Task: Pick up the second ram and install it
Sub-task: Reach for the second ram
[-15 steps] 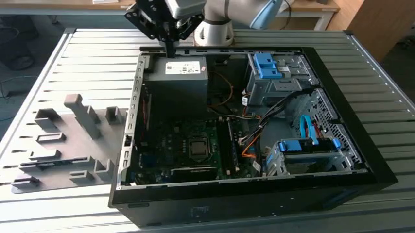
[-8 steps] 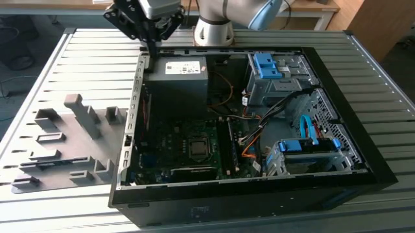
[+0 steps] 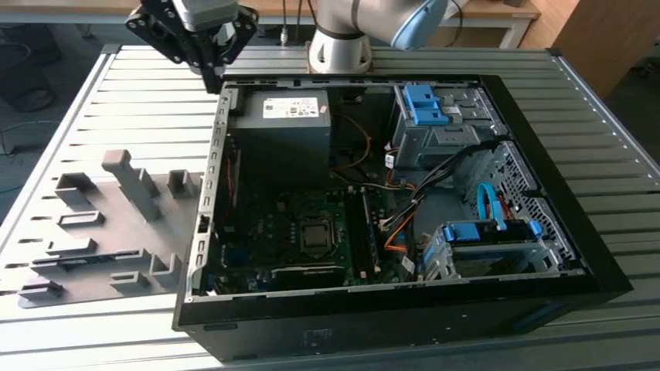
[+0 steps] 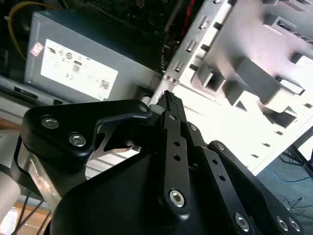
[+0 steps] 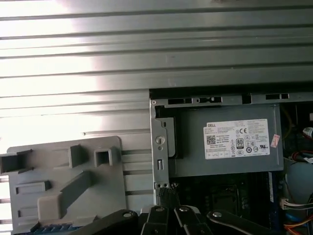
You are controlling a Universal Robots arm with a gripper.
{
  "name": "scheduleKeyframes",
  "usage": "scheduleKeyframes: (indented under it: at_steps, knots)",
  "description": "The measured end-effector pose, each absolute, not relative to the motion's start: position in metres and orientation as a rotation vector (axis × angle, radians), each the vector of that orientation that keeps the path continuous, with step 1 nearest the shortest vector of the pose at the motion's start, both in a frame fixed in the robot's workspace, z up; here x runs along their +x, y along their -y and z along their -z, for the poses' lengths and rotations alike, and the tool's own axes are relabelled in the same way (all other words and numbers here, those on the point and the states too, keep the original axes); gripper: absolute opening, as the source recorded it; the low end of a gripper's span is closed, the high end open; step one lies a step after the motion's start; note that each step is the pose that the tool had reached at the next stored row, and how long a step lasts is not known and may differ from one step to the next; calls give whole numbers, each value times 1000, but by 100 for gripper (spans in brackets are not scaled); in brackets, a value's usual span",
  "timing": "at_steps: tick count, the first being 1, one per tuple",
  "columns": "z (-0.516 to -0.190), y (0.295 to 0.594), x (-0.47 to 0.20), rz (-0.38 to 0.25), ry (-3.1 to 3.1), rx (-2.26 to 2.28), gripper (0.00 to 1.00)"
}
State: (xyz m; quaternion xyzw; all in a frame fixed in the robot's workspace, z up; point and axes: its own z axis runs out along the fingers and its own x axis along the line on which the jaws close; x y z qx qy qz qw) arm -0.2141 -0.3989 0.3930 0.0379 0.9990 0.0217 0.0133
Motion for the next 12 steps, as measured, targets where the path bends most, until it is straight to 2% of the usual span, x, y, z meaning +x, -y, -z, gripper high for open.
scheduleKeyframes:
  at_steps: [12]
  knots:
    - [-393,399,-249,-68,-3112,118,10]
